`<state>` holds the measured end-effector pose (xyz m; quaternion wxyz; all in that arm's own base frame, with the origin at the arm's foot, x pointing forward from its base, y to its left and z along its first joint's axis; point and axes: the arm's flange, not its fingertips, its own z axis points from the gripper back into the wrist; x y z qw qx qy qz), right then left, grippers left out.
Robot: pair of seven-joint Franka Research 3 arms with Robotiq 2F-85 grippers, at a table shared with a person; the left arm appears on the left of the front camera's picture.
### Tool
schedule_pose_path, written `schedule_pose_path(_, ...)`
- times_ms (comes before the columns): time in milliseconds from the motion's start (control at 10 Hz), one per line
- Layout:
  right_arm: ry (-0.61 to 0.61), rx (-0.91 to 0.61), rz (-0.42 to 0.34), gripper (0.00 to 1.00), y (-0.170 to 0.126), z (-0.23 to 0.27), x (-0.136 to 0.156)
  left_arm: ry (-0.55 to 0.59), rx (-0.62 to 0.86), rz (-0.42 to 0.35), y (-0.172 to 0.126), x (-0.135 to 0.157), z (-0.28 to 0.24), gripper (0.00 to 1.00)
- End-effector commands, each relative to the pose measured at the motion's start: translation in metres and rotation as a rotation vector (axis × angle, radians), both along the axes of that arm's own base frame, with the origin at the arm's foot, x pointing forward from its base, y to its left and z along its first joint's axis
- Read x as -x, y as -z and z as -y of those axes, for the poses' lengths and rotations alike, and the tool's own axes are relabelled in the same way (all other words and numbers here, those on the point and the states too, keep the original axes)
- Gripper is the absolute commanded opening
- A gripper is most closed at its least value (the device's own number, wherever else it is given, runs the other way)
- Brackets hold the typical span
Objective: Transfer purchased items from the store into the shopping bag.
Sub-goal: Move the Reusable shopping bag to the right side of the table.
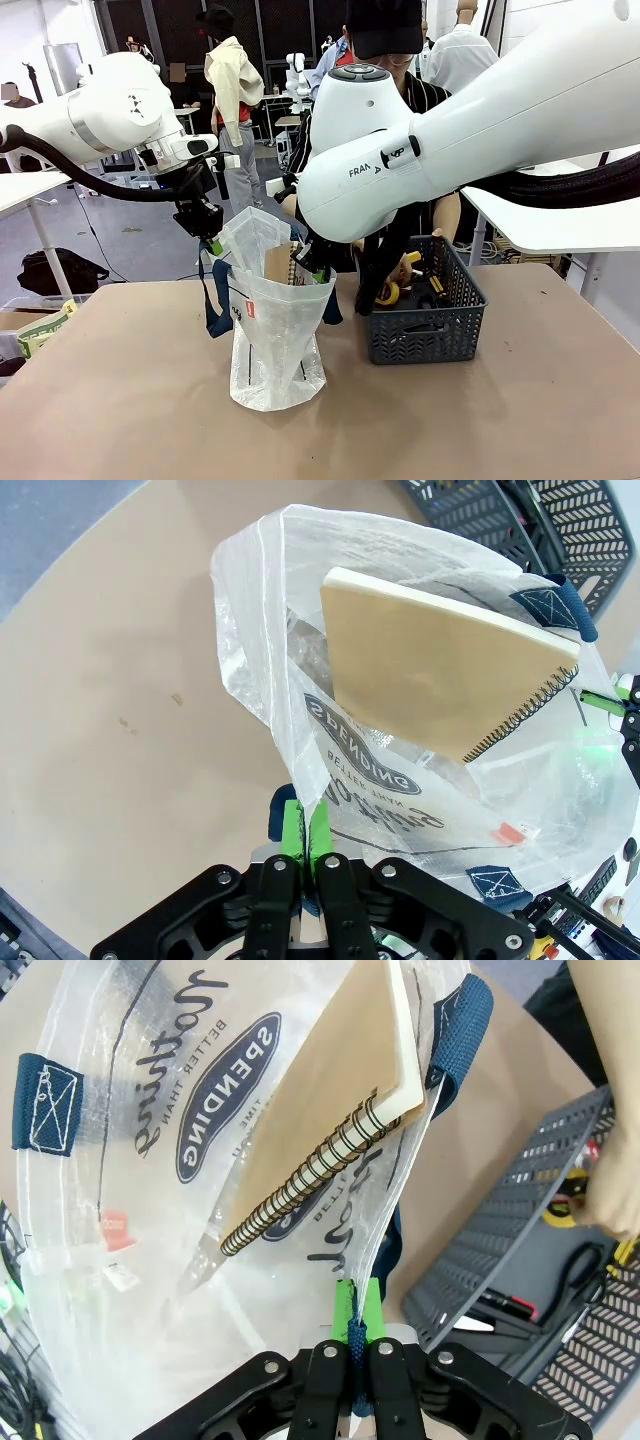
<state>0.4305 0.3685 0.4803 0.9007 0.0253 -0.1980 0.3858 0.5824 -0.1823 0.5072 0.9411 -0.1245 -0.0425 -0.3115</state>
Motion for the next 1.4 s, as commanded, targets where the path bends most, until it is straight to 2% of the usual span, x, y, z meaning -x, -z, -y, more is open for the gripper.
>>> schedule_pose_path(0,0.0,0.001,0.002,0.0,-0.0008,0.0007,0.0006,-0.006,0.003,0.005,-0.0014,0.0013,-0.0018,0.0)
schedule_pose_path(1300,0.0,0.001,0.002,0.0,-0.0008,0.0007,0.0006,-0.006,0.003,0.005,-0.0014,0.0013,-0.0018,0.0)
